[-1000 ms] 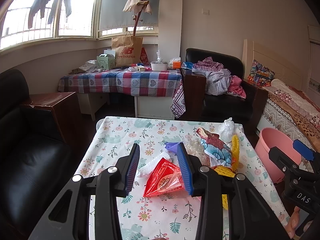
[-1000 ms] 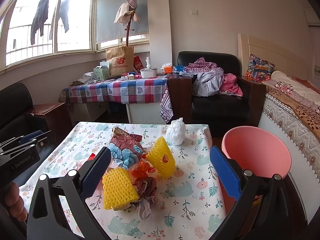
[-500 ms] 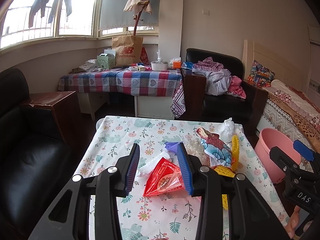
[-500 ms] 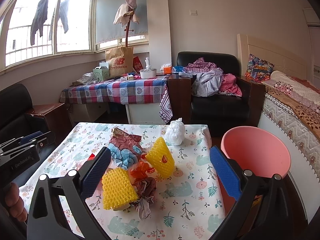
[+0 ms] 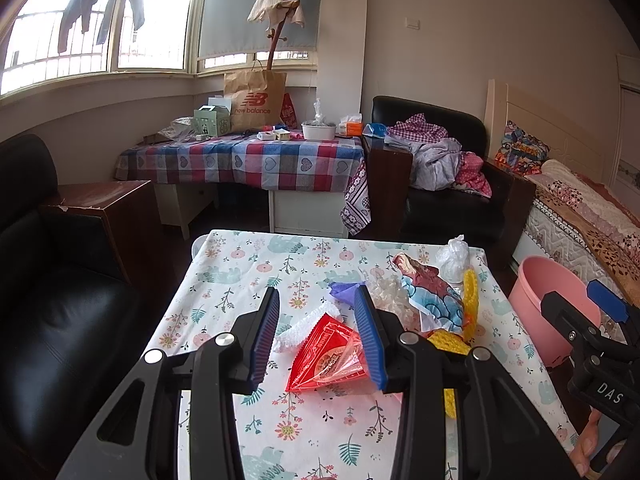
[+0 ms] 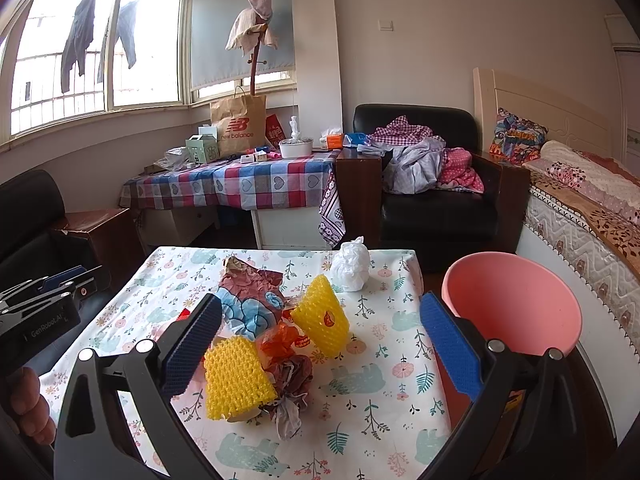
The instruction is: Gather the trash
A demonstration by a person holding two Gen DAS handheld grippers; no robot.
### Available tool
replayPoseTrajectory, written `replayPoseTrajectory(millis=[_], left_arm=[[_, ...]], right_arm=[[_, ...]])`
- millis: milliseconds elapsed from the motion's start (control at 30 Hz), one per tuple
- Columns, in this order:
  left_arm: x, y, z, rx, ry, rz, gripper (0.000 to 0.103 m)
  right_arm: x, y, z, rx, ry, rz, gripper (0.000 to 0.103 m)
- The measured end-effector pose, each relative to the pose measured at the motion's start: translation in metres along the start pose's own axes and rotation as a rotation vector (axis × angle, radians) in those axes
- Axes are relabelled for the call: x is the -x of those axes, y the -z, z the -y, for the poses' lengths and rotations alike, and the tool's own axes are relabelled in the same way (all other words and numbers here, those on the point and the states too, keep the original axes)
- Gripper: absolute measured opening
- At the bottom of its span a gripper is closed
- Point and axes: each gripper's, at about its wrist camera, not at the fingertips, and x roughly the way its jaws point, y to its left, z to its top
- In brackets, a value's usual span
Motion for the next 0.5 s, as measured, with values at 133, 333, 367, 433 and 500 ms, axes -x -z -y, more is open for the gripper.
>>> replayPoseTrajectory(millis=[133, 333, 367, 433, 500], left_arm=[[-0.0003, 0.0002, -0.0002, 0.001, 0.001, 0.0, 0.039], [-0.0012, 0.0028, 0.0067, 0.002, 0.004, -0.002, 0.039], [-0.0006, 0.0029, 0.0081, 0.001, 0.005, -0.002, 0.039], [-0.0013, 0.0029, 0.0067, 0.003, 0.005, -0.003, 0.039], [-0.0008, 0.0032, 0.0073, 0.003, 0.005, -0.004, 0.039]], right_arm=[[0.0001, -0.0001, 0.0005, -0.001, 0.0, 0.001, 0.1], [0.0041, -0.0014, 0.0041, -0.003, 0.003, 0.002, 0.1], [0.0046, -0.0023, 0.0048, -0.003, 0.003, 0.003, 0.1], [0.0044, -0.0023, 0.0052, -0.004, 0.002, 0.004, 0.1], [0.0056, -0.0035, 0.006, -0.007, -0.003, 0.006, 0.1]])
